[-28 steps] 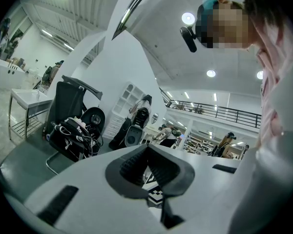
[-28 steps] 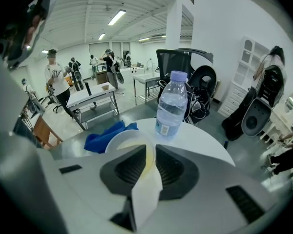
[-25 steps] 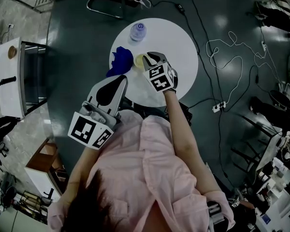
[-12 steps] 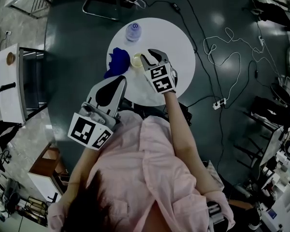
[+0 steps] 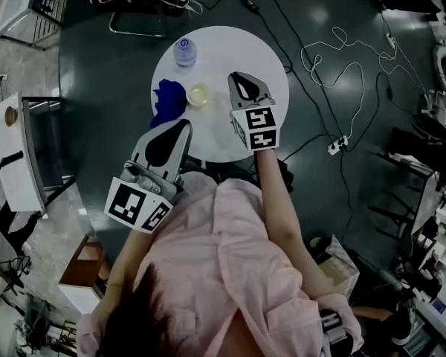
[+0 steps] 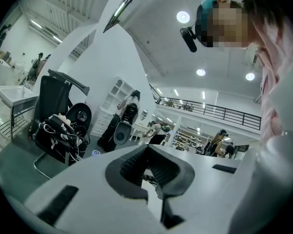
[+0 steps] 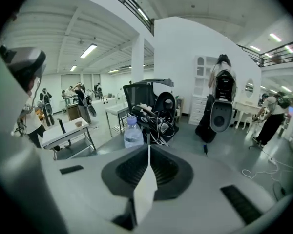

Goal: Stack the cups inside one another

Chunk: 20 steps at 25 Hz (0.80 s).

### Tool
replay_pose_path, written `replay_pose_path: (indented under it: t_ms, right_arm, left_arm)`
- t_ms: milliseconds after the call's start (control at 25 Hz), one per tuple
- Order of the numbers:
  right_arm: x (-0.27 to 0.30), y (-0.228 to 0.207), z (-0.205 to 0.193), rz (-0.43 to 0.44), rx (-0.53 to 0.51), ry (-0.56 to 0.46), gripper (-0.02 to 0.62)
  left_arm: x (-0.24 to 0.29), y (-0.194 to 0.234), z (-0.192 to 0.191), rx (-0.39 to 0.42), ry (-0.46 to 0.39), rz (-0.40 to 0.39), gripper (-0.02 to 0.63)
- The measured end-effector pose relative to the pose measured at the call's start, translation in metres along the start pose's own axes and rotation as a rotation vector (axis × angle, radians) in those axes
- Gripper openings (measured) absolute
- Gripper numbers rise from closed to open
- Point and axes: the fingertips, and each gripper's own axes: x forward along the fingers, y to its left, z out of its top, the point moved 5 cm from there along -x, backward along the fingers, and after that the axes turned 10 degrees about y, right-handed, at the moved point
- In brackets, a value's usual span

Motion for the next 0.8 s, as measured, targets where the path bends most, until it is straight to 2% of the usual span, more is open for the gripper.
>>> replay_pose_path:
  t_ms: [360,800]
  right_arm:
    - [-0.051,-0.037,-0.008,-0.096,0.133,-0.08,0.034]
    - [-0.117,-0.06,-0.011,-0.156,0.275,-0.202,0.034]
  left_arm:
    - [0.009,-0.012,-0.001,0.042,0.029,-0.046,0.014]
    - [0.006,-0.015,0.002,0.072,0.04,-0.051,0.014]
